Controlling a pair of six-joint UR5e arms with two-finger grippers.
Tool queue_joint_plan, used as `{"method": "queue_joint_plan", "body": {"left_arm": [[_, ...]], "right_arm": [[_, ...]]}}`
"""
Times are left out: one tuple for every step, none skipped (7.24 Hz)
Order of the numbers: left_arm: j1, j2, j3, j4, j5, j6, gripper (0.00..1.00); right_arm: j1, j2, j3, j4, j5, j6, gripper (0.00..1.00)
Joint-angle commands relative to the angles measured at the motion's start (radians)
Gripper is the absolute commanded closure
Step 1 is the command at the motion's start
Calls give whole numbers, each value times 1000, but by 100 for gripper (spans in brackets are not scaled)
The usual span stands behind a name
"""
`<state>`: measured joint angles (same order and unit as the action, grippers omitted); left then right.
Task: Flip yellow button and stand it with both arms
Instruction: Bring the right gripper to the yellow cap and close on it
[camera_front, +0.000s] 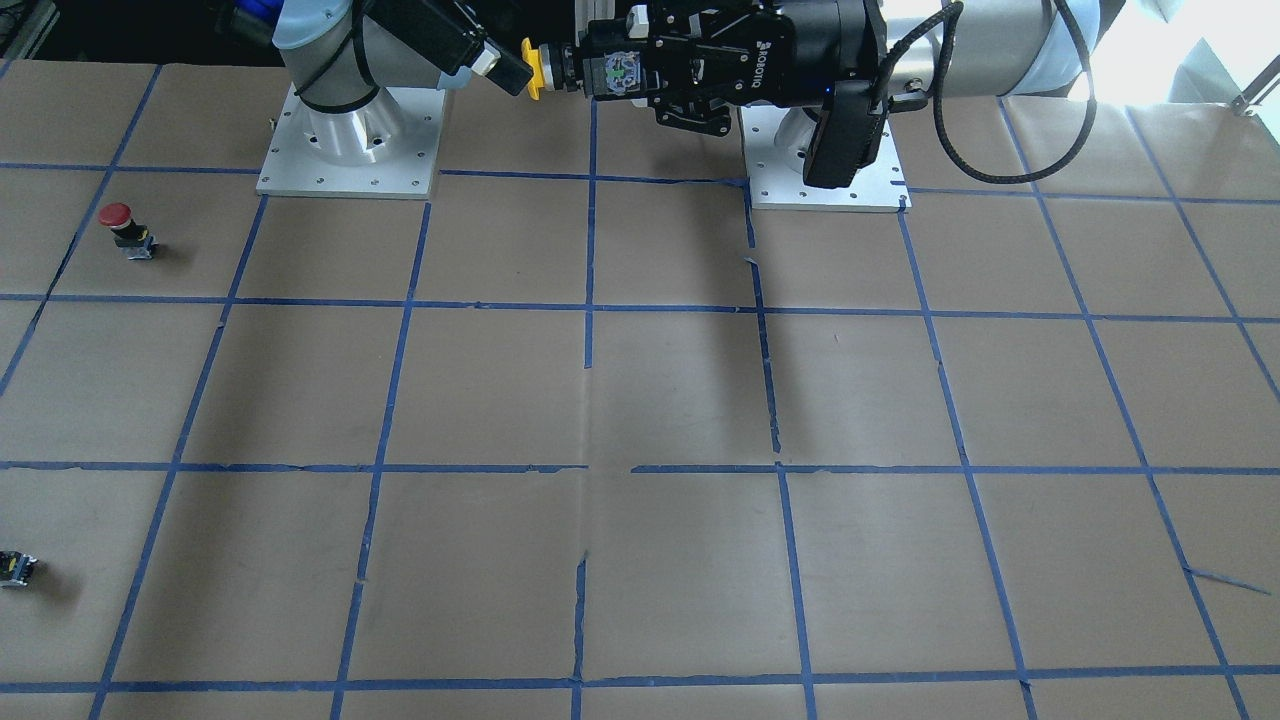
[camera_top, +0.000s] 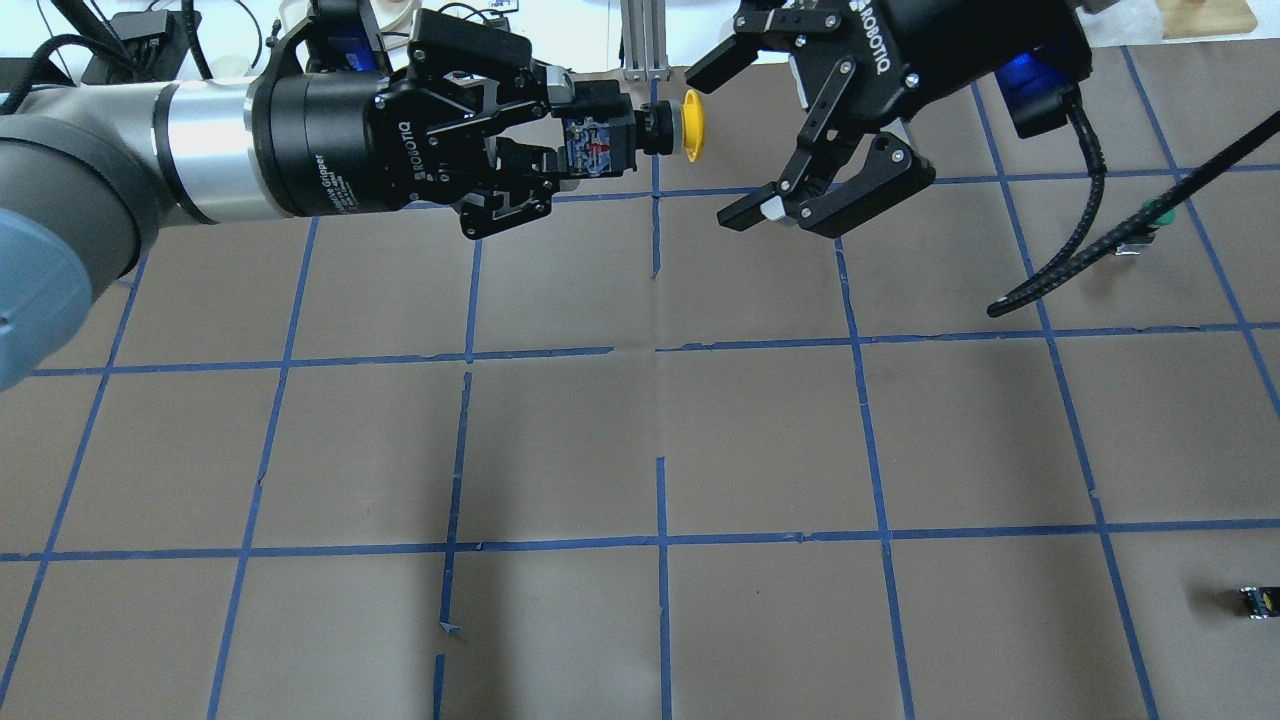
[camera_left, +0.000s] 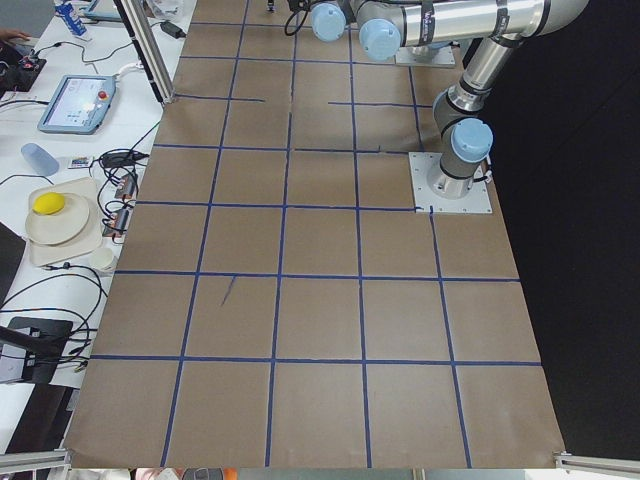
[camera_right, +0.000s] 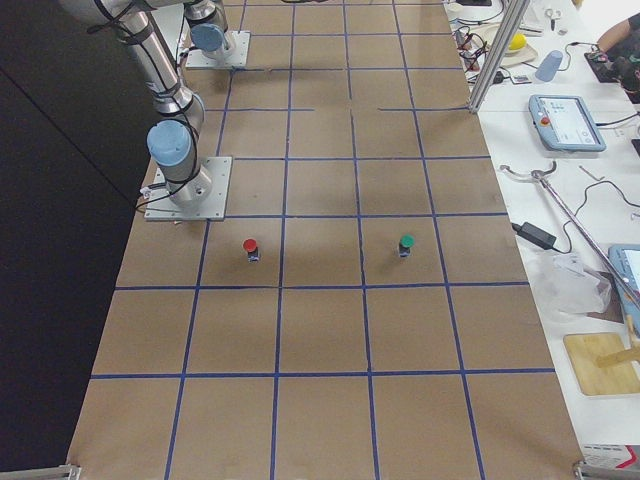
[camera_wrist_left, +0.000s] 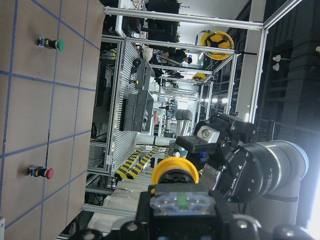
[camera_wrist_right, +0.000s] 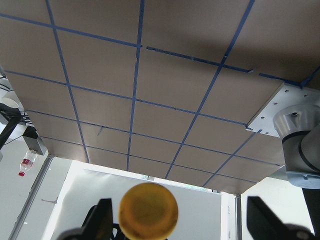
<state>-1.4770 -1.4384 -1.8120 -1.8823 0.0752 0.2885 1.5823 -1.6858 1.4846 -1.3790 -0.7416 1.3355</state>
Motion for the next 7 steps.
{"method": "queue_joint_plan", "body": {"left_arm": [[0,-2,-1,2,2,4,87],[0,0,0,3,0,3,87],[0,0,0,3,2,3,87],[0,0,0,3,2,4,87],[0,0,0,3,2,3,87],[0,0,0,2,2,4,87],[0,1,0,3,2,0,73]], "right_arm": [[33,8,6,-55,-4,34,6],[35,8,5,-54,-15,34,10],[35,11,5,-61,-24,24,31],[35,9,8,-81,-16,28,55],[35,6,6,-83,-18,25,70],[35,8,0,-84,-21,25,76],[35,5,-3,-83,-22,27,77]]}}
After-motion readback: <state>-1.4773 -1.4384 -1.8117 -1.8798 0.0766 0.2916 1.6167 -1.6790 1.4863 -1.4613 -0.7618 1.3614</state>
